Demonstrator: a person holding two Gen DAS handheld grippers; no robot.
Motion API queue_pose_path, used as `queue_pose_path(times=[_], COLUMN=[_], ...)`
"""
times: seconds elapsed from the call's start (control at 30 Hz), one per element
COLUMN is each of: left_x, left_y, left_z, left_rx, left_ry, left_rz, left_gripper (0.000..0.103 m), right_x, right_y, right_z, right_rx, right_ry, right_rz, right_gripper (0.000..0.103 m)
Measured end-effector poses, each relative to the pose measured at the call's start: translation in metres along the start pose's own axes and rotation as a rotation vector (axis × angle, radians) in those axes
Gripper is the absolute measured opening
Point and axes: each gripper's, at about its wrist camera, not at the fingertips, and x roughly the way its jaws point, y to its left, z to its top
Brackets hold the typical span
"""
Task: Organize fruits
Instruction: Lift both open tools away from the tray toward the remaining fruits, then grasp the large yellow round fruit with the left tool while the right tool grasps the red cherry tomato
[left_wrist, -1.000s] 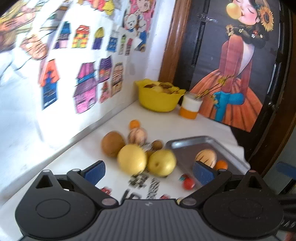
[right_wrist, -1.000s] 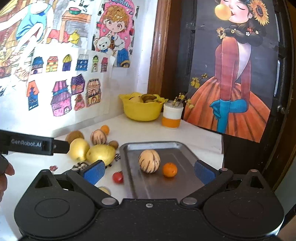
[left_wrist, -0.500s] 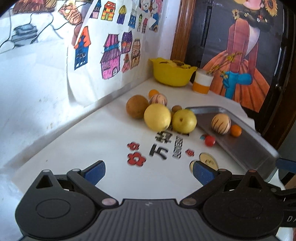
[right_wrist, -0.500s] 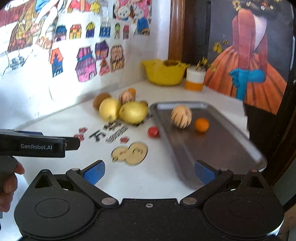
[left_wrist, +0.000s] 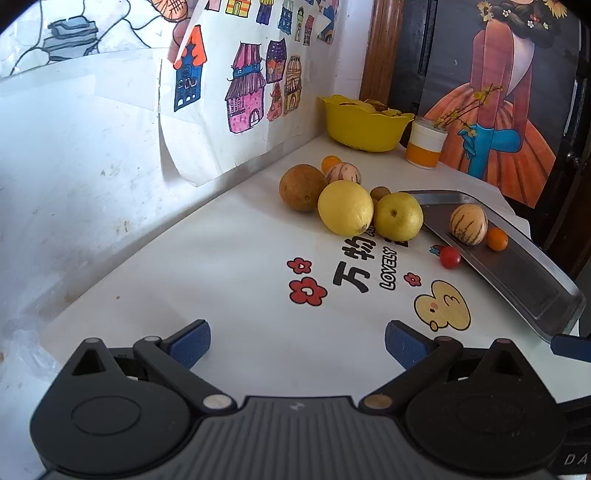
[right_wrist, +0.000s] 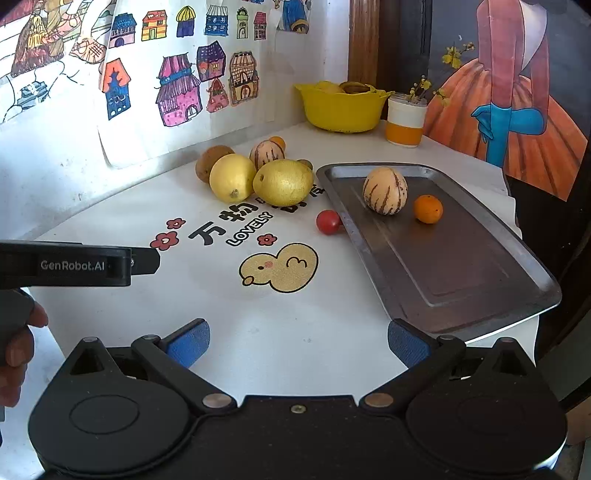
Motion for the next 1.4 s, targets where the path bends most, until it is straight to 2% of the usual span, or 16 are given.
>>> queue_pose_path(times=[0.27,0.5,0.67,0.73,0.87,0.93,1.1,1.3,1.4], left_x=[0.020,0.045,0.063,0.070,0.081,0.087,0.101,0.116,0.121], left_y=[-0.008,-0.016,-0.019,-0.019,-0.019,-0.018,-0.012,-0.008,-0.010], left_z=[0.016,0.038,0.057,0.063,0.073,0.078,0.087,0.093,0.095], left_rx=[0.022,0.032,0.025,0.015,-0.022,-0.049,-0.151,-0.249,-0.264], left_ry=[0.011,0.004,-0.010,-0.019,-0.028,-0.028,-0.020,0.015,0.020], left_rz=[-0.002,-0.018,-0.022,-0.024,-0.042,-0.048,-0.073,-0.122,-0.127], left_gripper=[0.103,0.103,0.102,0.102,0.101,0.097,0.085,0.078,0.077], right_x=[0.018,0.039,0.051,0.057,0.069,0.074,0.087,0.097,0.100], right_y=[-0.007,-0.014,-0.014,-0.015,-0.011,-0.008,0.001,0.008,0.011], right_z=[0.015,0.038,0.052,0.057,0.062,0.062,0.060,0.058,0.056], right_rx=[-0.040,-0.051,-0.130,-0.165,-0.236,-0.272,-0.362,-0.433,-0.464], right_ry=[-0.029,-0.040,-0.064,-0.068,-0.068,-0.063,-0.066,-0.074,-0.082], right_rz=[0.034,0.056,0.018,0.001,-0.026,-0.037,-0.088,-0.117,-0.131], right_gripper=[0.102,0.089,0.081,0.074,0.062,0.051,0.044,0.036,0.032])
